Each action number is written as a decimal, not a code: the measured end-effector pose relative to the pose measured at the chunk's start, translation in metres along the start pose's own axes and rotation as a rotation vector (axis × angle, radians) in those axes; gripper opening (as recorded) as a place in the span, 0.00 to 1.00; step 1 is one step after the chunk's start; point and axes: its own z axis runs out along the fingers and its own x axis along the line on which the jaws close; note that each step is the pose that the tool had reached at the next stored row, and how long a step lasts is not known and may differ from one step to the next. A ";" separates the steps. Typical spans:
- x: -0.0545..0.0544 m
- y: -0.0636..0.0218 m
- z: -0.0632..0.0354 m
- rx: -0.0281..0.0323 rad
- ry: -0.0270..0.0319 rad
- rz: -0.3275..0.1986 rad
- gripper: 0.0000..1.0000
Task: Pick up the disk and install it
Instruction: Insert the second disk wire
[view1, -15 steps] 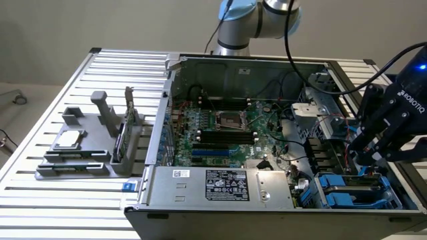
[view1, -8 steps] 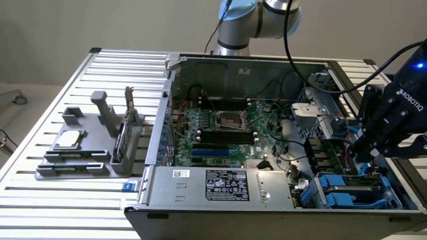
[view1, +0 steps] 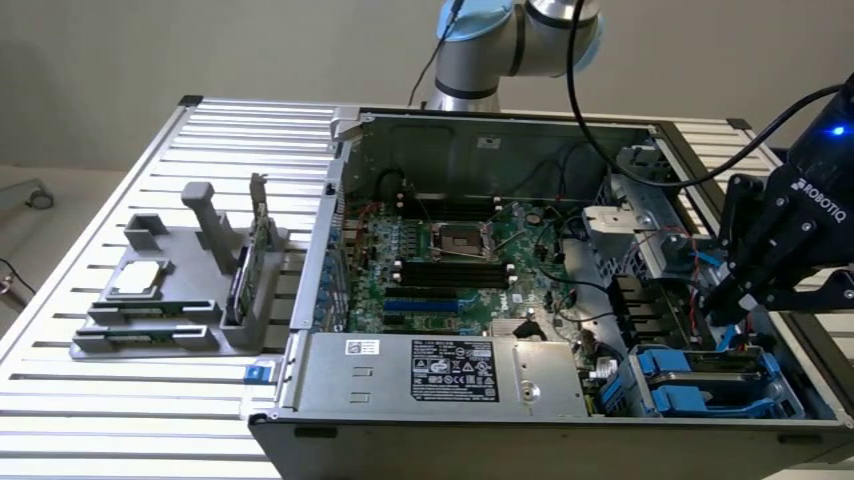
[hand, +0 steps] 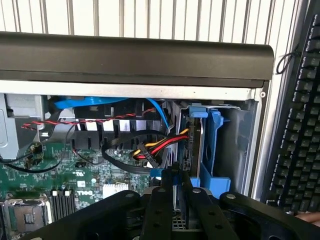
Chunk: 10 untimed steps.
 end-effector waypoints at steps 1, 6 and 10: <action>0.000 0.0000 0.0001 -0.0004 -0.0014 0.000 0.16; 0.000 0.0000 0.0004 -0.0015 -0.0057 0.001 0.16; 0.000 -0.0002 0.0016 -0.0015 -0.0063 0.001 0.16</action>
